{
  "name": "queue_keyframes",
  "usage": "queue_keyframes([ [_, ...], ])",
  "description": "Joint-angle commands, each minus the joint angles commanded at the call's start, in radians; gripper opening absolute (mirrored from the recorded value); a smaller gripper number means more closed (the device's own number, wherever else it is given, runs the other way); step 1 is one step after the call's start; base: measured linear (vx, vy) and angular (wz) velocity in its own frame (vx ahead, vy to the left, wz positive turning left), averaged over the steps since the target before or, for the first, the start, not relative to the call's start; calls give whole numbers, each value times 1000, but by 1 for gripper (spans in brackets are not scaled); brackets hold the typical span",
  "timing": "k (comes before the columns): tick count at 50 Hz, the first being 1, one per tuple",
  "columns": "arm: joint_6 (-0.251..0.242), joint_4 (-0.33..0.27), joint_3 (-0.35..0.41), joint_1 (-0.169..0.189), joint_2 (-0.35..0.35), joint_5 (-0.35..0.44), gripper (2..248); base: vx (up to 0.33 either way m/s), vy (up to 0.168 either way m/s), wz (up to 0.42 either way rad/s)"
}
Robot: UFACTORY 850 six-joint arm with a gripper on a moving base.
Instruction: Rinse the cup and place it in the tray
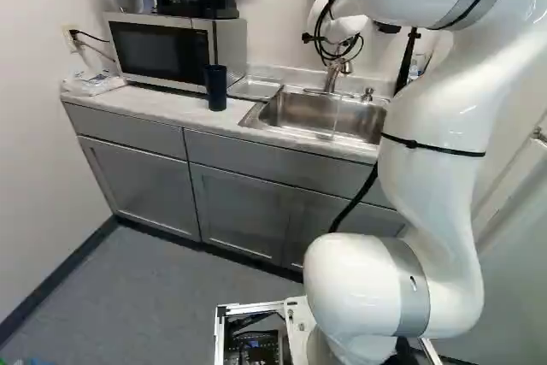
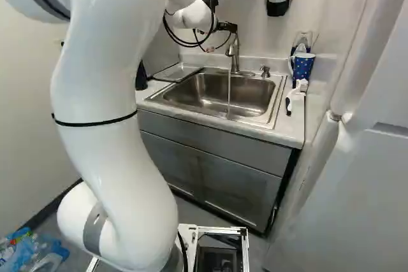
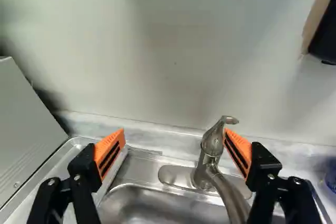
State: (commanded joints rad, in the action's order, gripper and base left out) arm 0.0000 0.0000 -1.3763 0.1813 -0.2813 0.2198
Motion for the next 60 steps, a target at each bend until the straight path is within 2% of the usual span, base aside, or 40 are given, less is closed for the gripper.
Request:
queue_keyframes([
  [14,0,0,61,-29,54,-5,247,0,0,0],
  [33,0,0,142,-70,128,-58,247,0,0,0],
  [60,0,0,265,-81,246,-204,247,0,0,0],
])
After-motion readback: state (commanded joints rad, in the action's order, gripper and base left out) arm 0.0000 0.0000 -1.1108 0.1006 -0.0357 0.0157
